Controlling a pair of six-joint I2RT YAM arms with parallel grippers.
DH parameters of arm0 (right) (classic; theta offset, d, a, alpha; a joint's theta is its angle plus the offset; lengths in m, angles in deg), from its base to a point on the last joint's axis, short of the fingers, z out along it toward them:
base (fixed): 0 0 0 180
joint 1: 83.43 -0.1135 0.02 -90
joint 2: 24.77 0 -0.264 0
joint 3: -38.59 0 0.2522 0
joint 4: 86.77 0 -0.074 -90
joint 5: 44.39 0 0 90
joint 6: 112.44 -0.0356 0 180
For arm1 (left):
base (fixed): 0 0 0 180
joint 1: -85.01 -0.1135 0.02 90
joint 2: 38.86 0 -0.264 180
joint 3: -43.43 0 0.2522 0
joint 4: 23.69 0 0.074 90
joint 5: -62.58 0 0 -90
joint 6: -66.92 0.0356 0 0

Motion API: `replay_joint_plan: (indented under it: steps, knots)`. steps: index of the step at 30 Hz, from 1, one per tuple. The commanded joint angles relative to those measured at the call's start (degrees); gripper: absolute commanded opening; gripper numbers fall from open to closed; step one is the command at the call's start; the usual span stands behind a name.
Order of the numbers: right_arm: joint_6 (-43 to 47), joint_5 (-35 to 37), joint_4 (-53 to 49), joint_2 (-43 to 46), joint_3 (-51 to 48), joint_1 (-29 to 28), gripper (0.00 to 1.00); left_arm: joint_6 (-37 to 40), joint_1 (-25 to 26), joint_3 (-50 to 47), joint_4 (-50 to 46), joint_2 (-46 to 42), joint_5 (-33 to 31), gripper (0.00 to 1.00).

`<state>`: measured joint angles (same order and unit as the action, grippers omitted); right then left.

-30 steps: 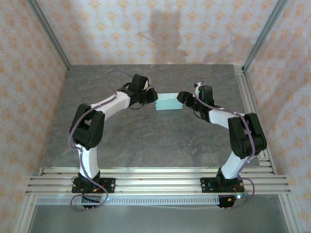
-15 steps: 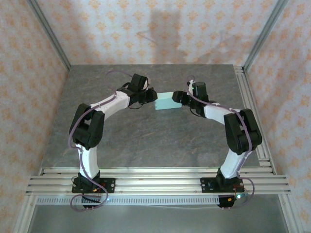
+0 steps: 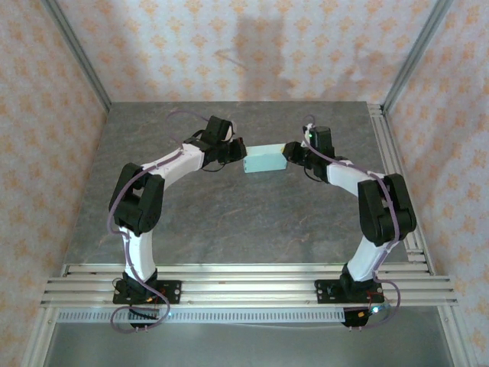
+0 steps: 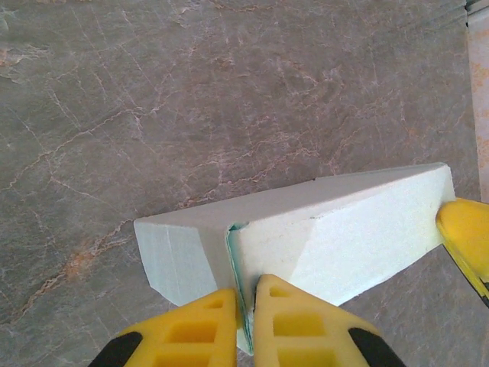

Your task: Fold the paper box

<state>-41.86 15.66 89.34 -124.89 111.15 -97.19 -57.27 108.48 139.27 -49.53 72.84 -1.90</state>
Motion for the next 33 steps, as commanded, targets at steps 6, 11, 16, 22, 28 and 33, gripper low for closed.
replay_joint_plan:
  steps: [6, 11, 16, 22, 28, 33]
  knots:
    - [-0.4, -0.8, -5.0, -0.8, -1.6, 0.0, 0.0, 1.4, 0.0, -1.8, -7.6, 3.9, -1.0, 0.0]
    - [0.0, -0.1, -5.4, 2.0, -1.7, 0.1, 0.14, 1.5, 0.0, -1.5, -7.3, 3.0, -1.1, 0.24]
    - [0.4, 2.1, -4.8, 6.5, -2.2, 0.0, 0.48, 2.1, 0.0, -0.3, -8.1, 0.5, -1.2, 0.59]
    - [1.7, 3.0, -4.4, 8.9, -2.2, -0.1, 0.7, 3.1, 0.1, -0.7, -7.3, -5.5, -2.3, 0.85]
    - [5.4, 4.6, -8.9, 7.4, 1.8, -1.0, 0.77, 5.0, 0.0, -1.9, -7.2, -9.4, -4.3, 1.0]
    - [12.9, 9.9, -18.0, 4.4, 9.2, -3.9, 0.8, 5.5, 0.1, -5.1, -5.8, -11.5, -6.7, 1.0]
